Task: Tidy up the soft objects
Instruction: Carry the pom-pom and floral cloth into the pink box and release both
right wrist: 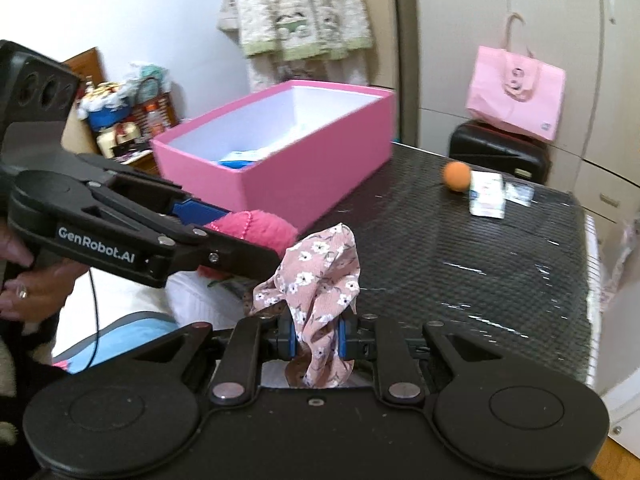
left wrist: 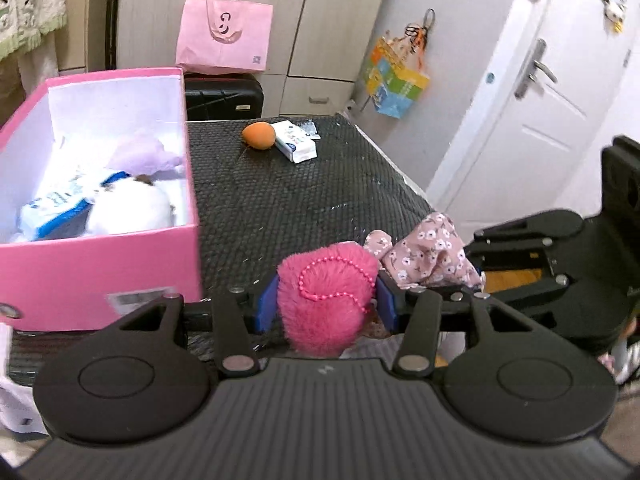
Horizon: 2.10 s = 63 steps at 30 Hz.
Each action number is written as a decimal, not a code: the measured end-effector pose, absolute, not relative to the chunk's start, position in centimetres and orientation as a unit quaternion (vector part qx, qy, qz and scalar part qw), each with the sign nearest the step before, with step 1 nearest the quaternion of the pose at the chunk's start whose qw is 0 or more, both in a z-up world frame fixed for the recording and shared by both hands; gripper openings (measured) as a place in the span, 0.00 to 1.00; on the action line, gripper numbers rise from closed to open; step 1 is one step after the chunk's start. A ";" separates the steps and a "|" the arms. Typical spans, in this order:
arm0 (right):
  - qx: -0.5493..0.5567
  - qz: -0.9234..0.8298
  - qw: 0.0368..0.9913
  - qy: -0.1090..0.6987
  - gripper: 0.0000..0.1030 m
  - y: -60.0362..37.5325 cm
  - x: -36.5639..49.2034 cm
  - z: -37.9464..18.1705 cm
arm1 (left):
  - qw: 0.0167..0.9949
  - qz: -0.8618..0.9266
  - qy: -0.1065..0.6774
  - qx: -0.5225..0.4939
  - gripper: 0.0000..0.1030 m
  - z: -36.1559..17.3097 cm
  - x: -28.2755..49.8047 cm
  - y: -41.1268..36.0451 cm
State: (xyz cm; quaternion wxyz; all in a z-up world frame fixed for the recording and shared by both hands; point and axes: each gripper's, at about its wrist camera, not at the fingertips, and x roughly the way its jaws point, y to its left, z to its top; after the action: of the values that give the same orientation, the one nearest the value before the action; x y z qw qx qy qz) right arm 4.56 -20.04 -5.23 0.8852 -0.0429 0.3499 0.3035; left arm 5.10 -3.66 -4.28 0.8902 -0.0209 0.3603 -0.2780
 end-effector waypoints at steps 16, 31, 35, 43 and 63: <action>-0.085 0.386 0.876 0.275 0.22 -10.3 5.6 -0.2 | 0.932 -0.213 0.294 -0.008 0.48 1.5 3.7 5.8; -0.074 0.342 0.893 0.283 0.25 -4.8 14.8 0.6 | 0.942 -0.167 0.290 -0.031 0.48 1.4 13.2 9.3; -0.085 0.336 0.884 0.314 0.25 -3.6 17.8 -0.2 | 0.932 -0.162 0.320 -0.046 0.48 -0.1 16.2 9.9; -0.107 0.331 0.866 0.358 0.25 -2.1 22.5 -2.2 | 0.922 -0.141 0.357 -0.044 0.48 -2.3 20.9 10.0; -0.182 0.298 0.872 0.343 0.84 -0.9 22.6 -2.9 | 0.942 -0.099 0.322 0.007 0.68 -1.0 18.5 9.4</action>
State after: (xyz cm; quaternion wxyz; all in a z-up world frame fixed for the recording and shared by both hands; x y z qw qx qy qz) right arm 22.61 -0.92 -2.95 0.8721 -0.1818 0.3427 0.2983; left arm 18.54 9.42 -0.97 0.9416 0.0073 0.3219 -0.0989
